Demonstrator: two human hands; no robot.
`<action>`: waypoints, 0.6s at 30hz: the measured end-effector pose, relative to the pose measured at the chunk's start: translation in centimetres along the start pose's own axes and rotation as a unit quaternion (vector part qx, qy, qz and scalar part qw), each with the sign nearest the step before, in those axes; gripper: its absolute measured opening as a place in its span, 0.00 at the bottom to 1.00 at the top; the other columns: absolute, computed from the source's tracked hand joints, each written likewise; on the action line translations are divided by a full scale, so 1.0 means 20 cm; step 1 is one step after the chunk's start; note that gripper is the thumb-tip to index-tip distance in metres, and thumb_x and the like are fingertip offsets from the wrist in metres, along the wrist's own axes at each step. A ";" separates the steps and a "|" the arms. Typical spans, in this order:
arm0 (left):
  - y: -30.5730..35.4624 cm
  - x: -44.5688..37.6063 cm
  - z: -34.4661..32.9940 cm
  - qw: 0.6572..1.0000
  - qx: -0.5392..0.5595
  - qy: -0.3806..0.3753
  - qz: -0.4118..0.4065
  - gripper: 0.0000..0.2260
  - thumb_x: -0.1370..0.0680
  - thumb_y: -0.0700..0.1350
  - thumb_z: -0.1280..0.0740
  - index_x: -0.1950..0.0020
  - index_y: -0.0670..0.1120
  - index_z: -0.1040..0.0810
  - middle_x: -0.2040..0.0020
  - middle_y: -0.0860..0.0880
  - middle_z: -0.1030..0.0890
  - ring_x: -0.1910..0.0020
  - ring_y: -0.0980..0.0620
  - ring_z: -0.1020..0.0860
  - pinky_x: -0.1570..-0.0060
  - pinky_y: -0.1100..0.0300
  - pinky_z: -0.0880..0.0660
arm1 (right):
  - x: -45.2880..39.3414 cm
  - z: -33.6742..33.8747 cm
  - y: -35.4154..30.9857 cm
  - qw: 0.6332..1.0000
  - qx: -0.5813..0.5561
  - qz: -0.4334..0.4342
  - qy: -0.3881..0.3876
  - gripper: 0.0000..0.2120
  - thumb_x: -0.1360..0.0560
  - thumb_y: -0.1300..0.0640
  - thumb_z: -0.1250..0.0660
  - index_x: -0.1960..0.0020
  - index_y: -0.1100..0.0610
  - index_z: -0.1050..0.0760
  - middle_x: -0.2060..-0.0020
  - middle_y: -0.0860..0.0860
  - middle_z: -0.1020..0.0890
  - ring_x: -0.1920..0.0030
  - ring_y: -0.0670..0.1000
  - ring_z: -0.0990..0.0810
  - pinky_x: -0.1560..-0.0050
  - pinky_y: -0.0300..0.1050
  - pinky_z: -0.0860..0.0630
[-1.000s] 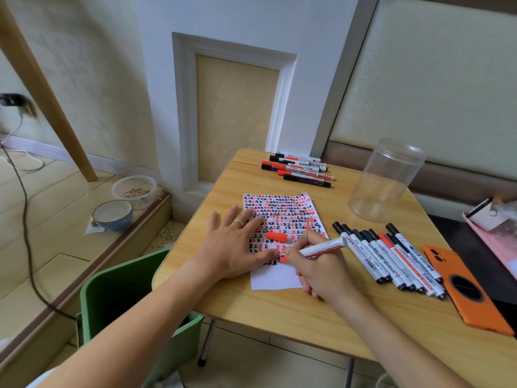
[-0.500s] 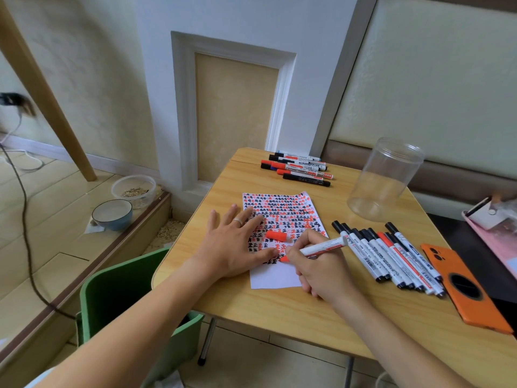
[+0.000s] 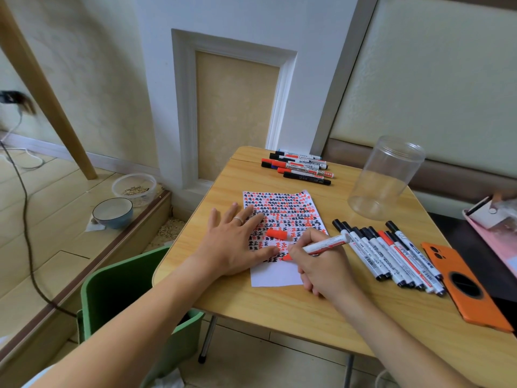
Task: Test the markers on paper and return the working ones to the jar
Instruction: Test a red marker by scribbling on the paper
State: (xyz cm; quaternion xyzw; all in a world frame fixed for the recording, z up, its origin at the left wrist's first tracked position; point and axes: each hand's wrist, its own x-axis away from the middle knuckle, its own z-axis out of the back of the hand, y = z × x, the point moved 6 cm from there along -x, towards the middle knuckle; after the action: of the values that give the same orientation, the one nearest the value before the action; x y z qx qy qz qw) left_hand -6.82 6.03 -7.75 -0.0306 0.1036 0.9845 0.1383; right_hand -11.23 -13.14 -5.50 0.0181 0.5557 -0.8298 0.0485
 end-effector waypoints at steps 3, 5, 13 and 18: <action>0.00 0.00 0.00 1.000 0.000 -0.002 0.000 0.47 0.32 0.81 0.59 0.17 0.59 0.49 0.16 0.53 0.49 0.18 0.48 0.57 0.23 0.35 0.60 | 0.00 0.00 0.00 1.000 -0.007 0.004 -0.002 0.11 0.21 0.57 0.30 0.58 0.60 0.29 0.75 0.58 0.26 0.79 0.55 0.29 0.79 0.39 0.38; 0.00 0.00 0.00 1.000 -0.002 -0.005 0.000 0.46 0.31 0.81 0.58 0.17 0.59 0.49 0.16 0.53 0.49 0.18 0.48 0.57 0.23 0.35 0.60 | 0.00 -0.01 -0.01 1.000 -0.015 0.010 -0.009 0.11 0.20 0.57 0.30 0.58 0.60 0.29 0.75 0.58 0.27 0.79 0.54 0.31 0.79 0.38 0.39; 0.00 0.00 0.00 1.000 0.000 0.002 0.002 0.47 0.32 0.81 0.59 0.17 0.59 0.48 0.16 0.53 0.49 0.18 0.48 0.57 0.23 0.36 0.59 | 0.01 -0.02 -0.01 1.000 -0.023 0.006 -0.014 0.11 0.20 0.59 0.30 0.56 0.62 0.30 0.75 0.57 0.28 0.79 0.53 0.32 0.79 0.36 0.40; 0.00 0.00 0.00 1.000 -0.001 -0.001 0.001 0.47 0.33 0.81 0.60 0.17 0.59 0.48 0.16 0.53 0.49 0.18 0.48 0.57 0.23 0.36 0.60 | 0.01 -0.02 -0.03 0.999 -0.028 0.008 -0.024 0.11 0.20 0.59 0.30 0.57 0.62 0.29 0.74 0.57 0.28 0.78 0.53 0.32 0.79 0.36 0.39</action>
State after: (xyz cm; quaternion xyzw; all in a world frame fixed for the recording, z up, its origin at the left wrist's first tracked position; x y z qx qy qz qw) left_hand -6.85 6.02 -7.72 -0.0294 0.1029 0.9848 0.1371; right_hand -11.59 -12.61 -5.21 0.0016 0.5773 -0.8136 0.0690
